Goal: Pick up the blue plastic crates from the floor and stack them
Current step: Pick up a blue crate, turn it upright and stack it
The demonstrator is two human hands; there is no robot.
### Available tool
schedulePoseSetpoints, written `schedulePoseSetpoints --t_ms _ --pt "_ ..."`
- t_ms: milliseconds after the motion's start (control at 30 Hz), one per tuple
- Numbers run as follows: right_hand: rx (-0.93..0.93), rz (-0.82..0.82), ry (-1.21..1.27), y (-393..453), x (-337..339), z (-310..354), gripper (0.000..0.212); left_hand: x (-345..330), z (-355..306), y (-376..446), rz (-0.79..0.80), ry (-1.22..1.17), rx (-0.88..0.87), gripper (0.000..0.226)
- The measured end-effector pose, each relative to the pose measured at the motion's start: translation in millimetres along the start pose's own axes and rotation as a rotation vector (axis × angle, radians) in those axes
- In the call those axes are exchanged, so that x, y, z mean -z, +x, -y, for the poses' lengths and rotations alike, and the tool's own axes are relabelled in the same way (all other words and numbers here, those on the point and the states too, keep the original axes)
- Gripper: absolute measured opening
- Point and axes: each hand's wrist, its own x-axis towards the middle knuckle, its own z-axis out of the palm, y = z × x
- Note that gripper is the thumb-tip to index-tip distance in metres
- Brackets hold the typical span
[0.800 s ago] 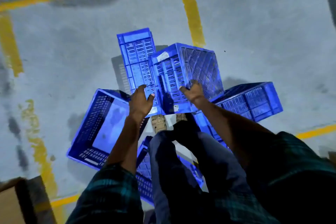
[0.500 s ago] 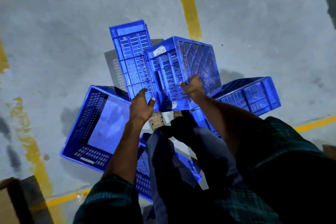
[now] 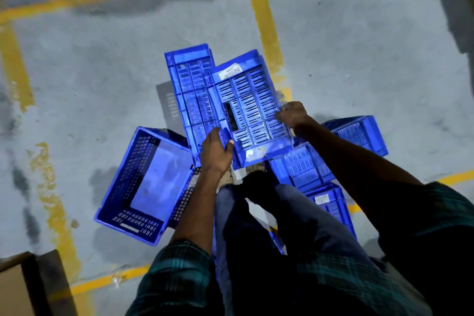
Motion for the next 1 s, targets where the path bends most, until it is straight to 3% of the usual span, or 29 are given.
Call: schedulePoseSetpoints --t_ms 200,400,500,667,833,1000 --pt "0.033 0.08 0.13 -70 51 49 0.042 34 -40 -39 -0.155 -0.337 0.153 0.072" --pt "0.14 -0.068 0.265 -168 58 83 0.03 96 -72 -45 -0.216 -0.474 0.065 0.068" --pt "0.24 0.011 0.301 -208 60 92 0.023 123 -76 -55 -0.22 -0.688 0.116 0.073" --pt "0.229 -0.027 0.21 -238 98 124 0.02 167 -94 -77 -0.156 -1.072 0.073 0.059" --pt "0.191 0.051 0.052 -263 129 150 0.037 183 -120 -101 -0.198 -1.369 0.021 0.033" --pt "0.18 0.133 -0.159 -273 139 153 0.022 181 -136 -121 -0.323 -1.429 0.053 0.017"
